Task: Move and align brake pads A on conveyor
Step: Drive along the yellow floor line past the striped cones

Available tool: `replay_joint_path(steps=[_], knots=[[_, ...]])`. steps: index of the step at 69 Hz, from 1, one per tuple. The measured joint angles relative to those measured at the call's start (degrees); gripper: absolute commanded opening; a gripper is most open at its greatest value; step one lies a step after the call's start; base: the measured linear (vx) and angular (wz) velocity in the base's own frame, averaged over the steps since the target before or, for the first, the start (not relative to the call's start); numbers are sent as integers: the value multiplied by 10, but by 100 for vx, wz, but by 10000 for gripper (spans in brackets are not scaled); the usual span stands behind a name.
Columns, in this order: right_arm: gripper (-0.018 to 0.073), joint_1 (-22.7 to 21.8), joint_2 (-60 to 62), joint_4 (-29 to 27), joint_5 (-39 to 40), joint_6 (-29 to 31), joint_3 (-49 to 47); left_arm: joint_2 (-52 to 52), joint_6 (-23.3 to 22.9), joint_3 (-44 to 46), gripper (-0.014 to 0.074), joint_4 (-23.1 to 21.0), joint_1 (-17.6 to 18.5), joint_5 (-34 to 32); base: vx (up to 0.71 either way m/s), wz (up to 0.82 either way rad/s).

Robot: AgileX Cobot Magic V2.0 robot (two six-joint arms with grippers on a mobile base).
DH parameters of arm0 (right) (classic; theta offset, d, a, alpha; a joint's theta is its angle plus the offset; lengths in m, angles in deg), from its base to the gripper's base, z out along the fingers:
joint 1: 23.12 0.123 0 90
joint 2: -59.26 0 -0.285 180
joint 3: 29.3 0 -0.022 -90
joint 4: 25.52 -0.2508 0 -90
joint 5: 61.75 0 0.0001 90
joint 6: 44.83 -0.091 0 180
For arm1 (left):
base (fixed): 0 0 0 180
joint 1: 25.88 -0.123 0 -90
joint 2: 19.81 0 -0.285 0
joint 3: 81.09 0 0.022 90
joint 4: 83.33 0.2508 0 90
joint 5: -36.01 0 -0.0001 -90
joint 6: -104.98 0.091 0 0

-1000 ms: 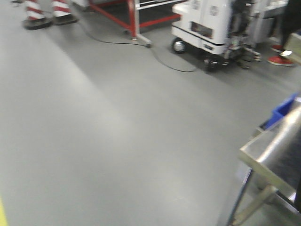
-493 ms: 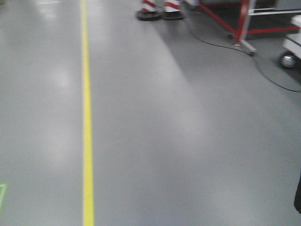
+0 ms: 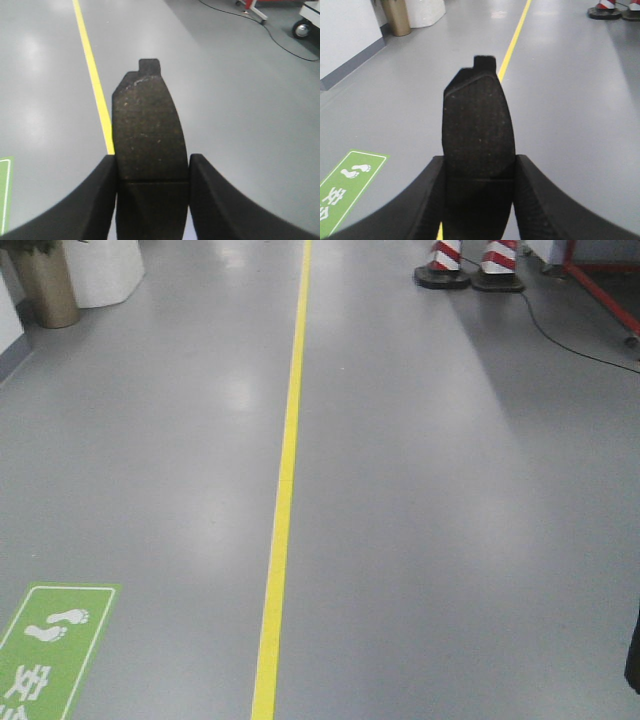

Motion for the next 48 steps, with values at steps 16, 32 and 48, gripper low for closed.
replay_joint_path(steps=[16,32,48], knots=[[-4,0,0,0,0,0,0,0,0,0,-6,-1,0,0,16,26],[-4,0,0,0,0,0,0,1,0,0,-6,-1,0,1,28,9],[-4,0,0,0,0,0,0,1,0,0,-6,-1,0,1,44,-14]])
